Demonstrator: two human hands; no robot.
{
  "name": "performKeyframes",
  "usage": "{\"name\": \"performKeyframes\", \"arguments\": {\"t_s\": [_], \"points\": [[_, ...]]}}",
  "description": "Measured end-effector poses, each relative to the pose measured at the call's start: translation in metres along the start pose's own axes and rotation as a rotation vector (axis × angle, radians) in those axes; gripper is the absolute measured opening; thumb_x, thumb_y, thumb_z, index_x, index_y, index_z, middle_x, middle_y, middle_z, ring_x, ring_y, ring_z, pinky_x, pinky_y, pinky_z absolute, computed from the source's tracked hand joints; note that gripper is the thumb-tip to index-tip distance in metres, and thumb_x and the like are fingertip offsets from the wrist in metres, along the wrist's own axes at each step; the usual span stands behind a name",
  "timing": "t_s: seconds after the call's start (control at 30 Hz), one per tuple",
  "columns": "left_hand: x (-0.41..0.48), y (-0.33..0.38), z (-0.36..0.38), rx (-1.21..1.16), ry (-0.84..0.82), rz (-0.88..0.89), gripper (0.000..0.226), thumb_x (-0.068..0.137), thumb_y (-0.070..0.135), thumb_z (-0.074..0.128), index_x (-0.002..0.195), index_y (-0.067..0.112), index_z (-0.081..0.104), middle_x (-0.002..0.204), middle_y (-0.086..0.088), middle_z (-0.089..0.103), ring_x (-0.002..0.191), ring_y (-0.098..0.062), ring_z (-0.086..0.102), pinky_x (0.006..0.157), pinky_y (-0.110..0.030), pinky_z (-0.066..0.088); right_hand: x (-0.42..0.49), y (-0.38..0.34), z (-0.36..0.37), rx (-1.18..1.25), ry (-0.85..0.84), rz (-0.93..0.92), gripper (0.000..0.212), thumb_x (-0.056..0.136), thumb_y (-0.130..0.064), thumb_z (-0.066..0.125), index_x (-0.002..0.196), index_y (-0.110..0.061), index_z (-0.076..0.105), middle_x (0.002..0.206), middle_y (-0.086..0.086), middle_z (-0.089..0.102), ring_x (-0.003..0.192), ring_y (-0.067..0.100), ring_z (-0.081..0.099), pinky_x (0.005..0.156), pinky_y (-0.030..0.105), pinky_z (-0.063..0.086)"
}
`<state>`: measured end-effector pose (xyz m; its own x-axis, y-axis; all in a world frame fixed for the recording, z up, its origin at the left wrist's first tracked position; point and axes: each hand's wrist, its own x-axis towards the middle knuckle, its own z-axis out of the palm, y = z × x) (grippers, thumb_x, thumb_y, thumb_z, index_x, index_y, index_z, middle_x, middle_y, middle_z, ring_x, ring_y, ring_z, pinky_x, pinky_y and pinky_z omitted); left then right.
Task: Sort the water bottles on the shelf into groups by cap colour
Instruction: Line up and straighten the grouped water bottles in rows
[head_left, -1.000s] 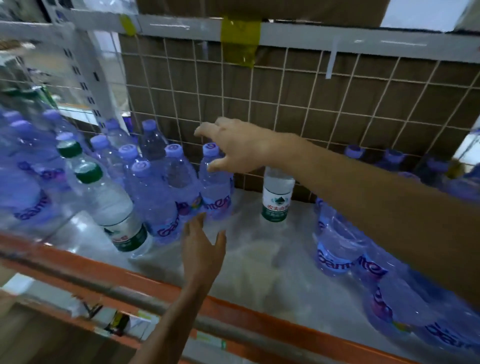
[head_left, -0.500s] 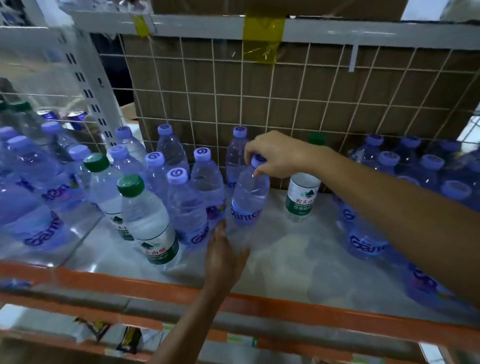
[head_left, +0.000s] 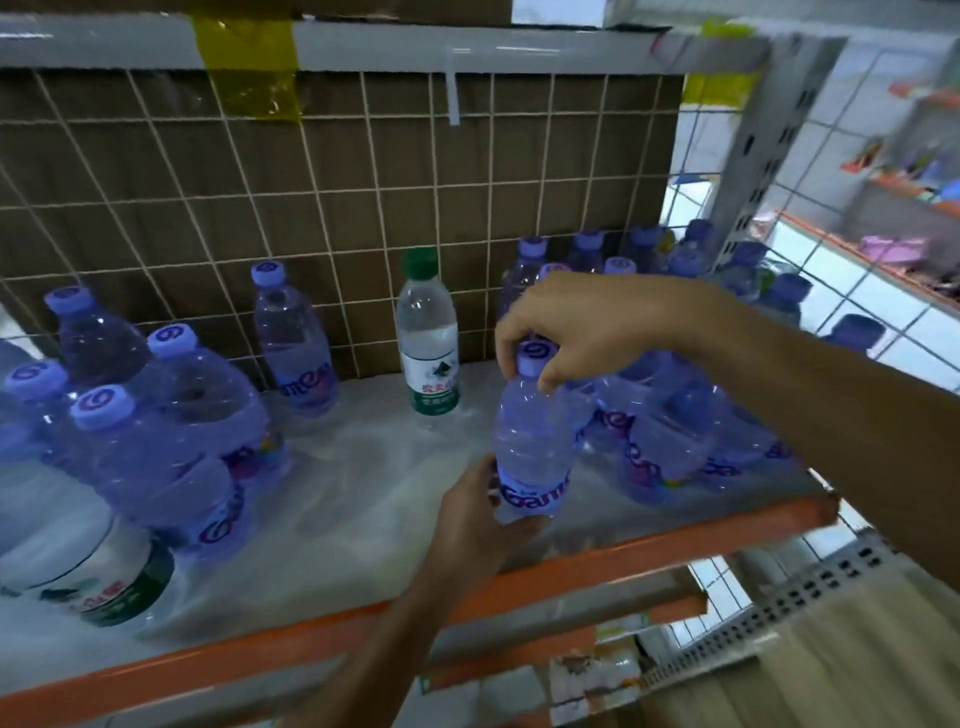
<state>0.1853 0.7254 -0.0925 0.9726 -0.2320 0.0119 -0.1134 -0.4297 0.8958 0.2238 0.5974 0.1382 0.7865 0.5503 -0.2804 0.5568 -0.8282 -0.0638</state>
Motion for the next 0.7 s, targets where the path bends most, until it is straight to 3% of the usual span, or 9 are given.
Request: {"name": "performKeyframes", "arguments": {"t_s": [0.07, 0.13, 0.27, 0.37, 0.5, 0.6, 0.7], "points": [[0.005, 0.006, 0.015, 0.004, -0.016, -0.006, 0.058, 0.057, 0.03, 0.089, 0.103, 0.033, 0.053, 0.099, 0.019, 0.062, 0.085, 0.006, 0.06, 0.069, -0.005, 0.046, -0.012, 0.012, 0.003, 0.016, -0.011, 0.02, 0.025, 0.078, -0.02, 0.072, 0.102, -0.022, 0.064, 0.09, -0.014, 0.052, 0.085, 0.008, 0.052, 0.079, 0.029, 0.046], [0.01, 0.01, 0.027, 0.023, -0.023, -0.015, 0.064, 0.054, 0.034, 0.09, 0.108, 0.025, 0.057, 0.103, 0.015, 0.065, 0.089, 0.002, 0.063, 0.076, -0.015, 0.051, -0.021, 0.022, 0.006, 0.039, -0.026, 0.03, 0.025, 0.079, -0.02, 0.072, 0.103, -0.023, 0.063, 0.087, -0.017, 0.05, 0.08, 0.005, 0.05, 0.074, 0.023, 0.044], [0.014, 0.016, 0.045, 0.107, -0.043, 0.013, 0.081, 0.051, 0.048, 0.086, 0.119, 0.018, 0.055, 0.114, 0.003, 0.065, 0.099, -0.014, 0.064, 0.085, -0.034, 0.053, -0.031, 0.037, 0.01, 0.025, -0.074, 0.0, 0.023, 0.08, -0.021, 0.071, 0.101, -0.024, 0.063, 0.095, -0.01, 0.057, 0.089, 0.011, 0.054, 0.077, 0.03, 0.047], [0.015, 0.023, 0.052, 0.178, -0.034, 0.021, 0.077, 0.057, 0.047, 0.084, 0.121, 0.019, 0.053, 0.115, 0.002, 0.064, 0.1, -0.014, 0.063, 0.085, -0.031, 0.052, -0.033, 0.049, 0.008, -0.001, -0.114, -0.015, 0.023, 0.079, -0.022, 0.072, 0.1, -0.025, 0.062, 0.089, -0.013, 0.053, 0.08, 0.006, 0.05, 0.069, 0.023, 0.044], [0.01, 0.029, 0.054, 0.135, 0.015, -0.009, 0.079, 0.058, 0.04, 0.086, 0.122, 0.021, 0.045, 0.113, 0.01, 0.064, 0.1, -0.008, 0.062, 0.077, -0.016, 0.047, -0.032, 0.057, 0.003, -0.041, -0.182, -0.066, 0.024, 0.08, -0.027, 0.071, 0.102, -0.028, 0.061, 0.08, -0.017, 0.052, 0.07, -0.002, 0.048, 0.058, 0.013, 0.035], [0.009, 0.031, 0.051, 0.152, 0.011, -0.02, 0.087, 0.054, 0.047, 0.086, 0.124, 0.023, 0.041, 0.116, 0.013, 0.06, 0.1, -0.005, 0.06, 0.081, -0.017, 0.046, -0.025, 0.057, -0.009, -0.038, -0.2, -0.1, 0.023, 0.081, -0.044, 0.066, 0.101, -0.035, 0.059, 0.09, -0.014, 0.063, 0.075, -0.003, 0.055, 0.066, 0.017, 0.043], [0.009, 0.024, 0.041, 0.193, -0.026, -0.015, 0.102, 0.048, 0.043, 0.09, 0.132, 0.018, 0.038, 0.126, 0.007, 0.051, 0.105, -0.004, 0.054, 0.087, -0.015, 0.043, 0.0, 0.055, -0.023, -0.042, 0.024, -0.134, 0.033, 0.081, -0.048, 0.064, 0.109, -0.03, 0.06, 0.094, -0.014, 0.064, 0.081, 0.004, 0.059, 0.076, 0.029, 0.049]]}}
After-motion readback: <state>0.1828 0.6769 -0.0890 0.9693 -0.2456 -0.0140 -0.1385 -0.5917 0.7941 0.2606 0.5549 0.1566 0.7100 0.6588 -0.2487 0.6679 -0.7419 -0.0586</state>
